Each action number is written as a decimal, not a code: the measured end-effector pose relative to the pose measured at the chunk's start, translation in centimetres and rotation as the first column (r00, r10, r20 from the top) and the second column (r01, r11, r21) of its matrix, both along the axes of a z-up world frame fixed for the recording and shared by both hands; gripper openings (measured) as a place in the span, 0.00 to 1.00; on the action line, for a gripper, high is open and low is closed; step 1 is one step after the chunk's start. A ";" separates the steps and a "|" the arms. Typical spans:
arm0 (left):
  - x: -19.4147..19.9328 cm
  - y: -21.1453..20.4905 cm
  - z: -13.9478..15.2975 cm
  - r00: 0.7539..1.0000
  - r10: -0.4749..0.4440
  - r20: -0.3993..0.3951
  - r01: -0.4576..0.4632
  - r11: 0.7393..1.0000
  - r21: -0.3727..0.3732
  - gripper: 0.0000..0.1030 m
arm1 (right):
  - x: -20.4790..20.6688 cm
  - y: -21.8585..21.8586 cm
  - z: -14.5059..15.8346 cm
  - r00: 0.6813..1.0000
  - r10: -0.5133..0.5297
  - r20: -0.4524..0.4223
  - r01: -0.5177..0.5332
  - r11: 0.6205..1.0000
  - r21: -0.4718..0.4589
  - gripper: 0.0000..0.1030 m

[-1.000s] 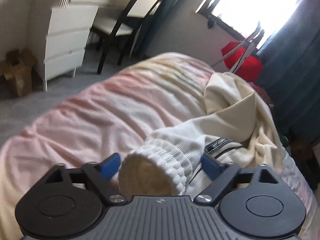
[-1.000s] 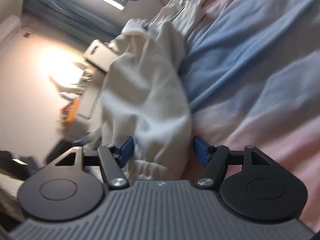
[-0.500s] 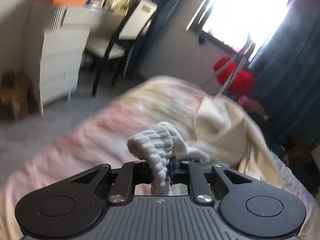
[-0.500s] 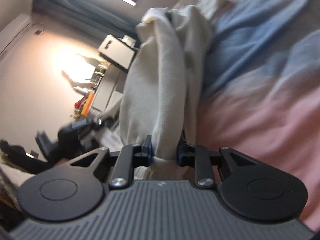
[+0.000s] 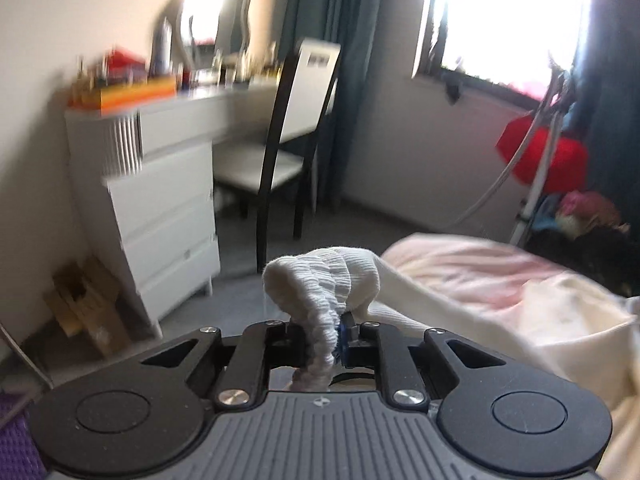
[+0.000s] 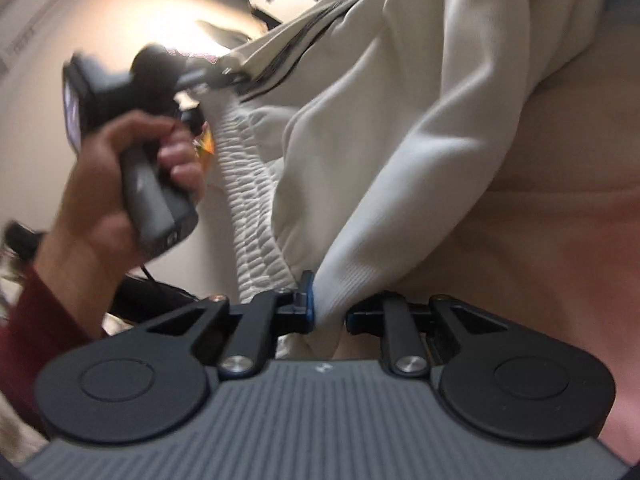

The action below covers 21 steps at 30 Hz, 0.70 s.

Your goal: Fold clothes

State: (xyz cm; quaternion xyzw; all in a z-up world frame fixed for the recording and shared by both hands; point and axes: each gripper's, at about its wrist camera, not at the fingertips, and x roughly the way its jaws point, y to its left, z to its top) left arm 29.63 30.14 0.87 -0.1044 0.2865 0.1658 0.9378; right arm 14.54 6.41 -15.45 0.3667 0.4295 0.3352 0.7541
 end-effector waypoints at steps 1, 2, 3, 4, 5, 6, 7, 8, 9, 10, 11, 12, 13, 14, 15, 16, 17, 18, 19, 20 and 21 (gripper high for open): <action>0.6 0.4 -0.9 1.000 0.003 -0.014 -0.003 1.000 -0.006 0.18 | 0.3 0.3 -0.2 1.000 0.006 0.005 -0.006 1.000 -0.004 0.18; 1.3 0.8 -1.9 1.000 0.005 -0.029 -0.006 1.000 -0.012 0.21 | 0.5 0.4 -0.2 1.000 0.011 0.011 -0.010 1.000 -0.003 0.19; 1.9 1.2 -2.8 0.999 0.008 -0.043 -0.008 1.000 -0.017 0.23 | 0.7 0.4 -0.1 1.000 0.023 0.017 -0.023 1.000 -0.004 0.19; 2.6 1.6 -3.8 0.998 0.010 -0.057 -0.011 1.000 -0.023 0.24 | 1.0 0.3 0.0 0.999 0.040 0.022 -0.040 0.999 -0.007 0.20; 2.5 1.7 -4.2 0.998 0.009 -0.060 -0.011 1.000 -0.027 0.27 | 1.2 0.3 0.2 0.998 0.058 0.027 -0.057 0.998 -0.010 0.21; 2.4 1.8 -4.3 0.998 0.011 -0.064 -0.013 0.999 -0.030 0.31 | 1.5 0.2 0.4 0.997 0.074 0.032 -0.074 0.997 -0.027 0.21; 2.2 1.8 -4.5 0.998 0.013 -0.068 -0.015 0.999 -0.033 0.35 | 1.6 0.0 0.7 0.996 0.081 0.032 -0.080 0.996 -0.048 0.23; 1.9 1.7 -4.4 0.997 0.015 -0.072 -0.017 0.999 -0.031 0.45 | 1.6 -0.2 1.0 0.996 0.084 0.028 -0.082 0.994 -0.067 0.30; 1.7 1.6 -4.2 0.997 0.020 -0.072 -0.022 0.999 -0.024 0.53 | 1.6 -0.5 1.2 0.996 0.086 0.025 -0.084 0.993 -0.086 0.38; 1.1 1.3 -3.7 0.997 0.026 -0.068 -0.027 0.999 -0.020 0.56 | 1.5 -1.0 1.6 0.997 0.077 0.025 -0.074 0.993 -0.095 0.67; 0.5 1.1 -3.3 0.998 0.028 -0.062 -0.030 0.999 -0.021 0.65 | 1.2 -1.6 1.9 0.998 0.062 0.026 -0.059 0.993 -0.099 0.88; -0.2 0.8 -2.7 0.998 0.025 -0.054 -0.026 0.999 -0.021 0.74 | 0.9 -2.3 2.3 0.998 0.049 0.036 -0.046 0.995 -0.090 0.89; -0.8 0.2 -2.2 0.999 0.018 -0.043 -0.019 1.000 -0.012 0.77 | 0.4 -3.0 2.9 0.998 0.043 0.046 -0.039 0.995 -0.089 0.88; -1.5 -0.4 -1.6 0.999 0.011 -0.031 -0.011 1.000 -0.004 0.79 | -0.2 -3.7 3.7 0.997 0.045 0.063 -0.039 0.994 -0.101 0.88; -2.2 -1.4 -1.0 1.000 -0.003 -0.024 0.004 1.000 0.009 0.80 | -0.7 -4.4 4.6 0.995 0.050 0.083 -0.040 0.992 -0.117 0.88; -2.9 -2.4 -0.5 1.000 -0.018 -0.016 0.019 1.000 0.022 0.81 | -1.3 -5.3 5.5 0.993 0.047 0.112 -0.031 0.990 -0.137 0.88; -3.5 -3.6 0.0 0.999 -0.039 -0.007 0.040 0.999 0.023 0.82 | -2.0 -6.2 6.4 0.989 0.039 0.145 -0.014 0.986 -0.165 0.88; -4.2 -4.8 0.4 0.998 -0.061 0.002 0.061 0.998 0.024 0.82 | -2.8 -7.3 7.3 0.983 0.033 0.180 0.004 0.980 -0.201 0.88; -4.6 -5.9 0.7 0.997 -0.080 0.004 0.080 0.997 0.016 0.82 | -3.6 -8.5 8.3 0.976 0.029 0.214 0.024 0.971 -0.239 0.88; -4.9 -7.0 1.0 0.995 -0.099 0.007 0.099 0.995 0.008 0.82 | -4.4 -9.7 9.3 0.968 0.026 0.249 0.045 0.960 -0.275 0.88; -5.1 -8.3 1.1 0.992 -0.129 0.017 0.129 0.992 -0.006 0.82 | -5.7 -11.6 10.3 0.958 0.019 0.285 0.073 0.949 -0.307 0.88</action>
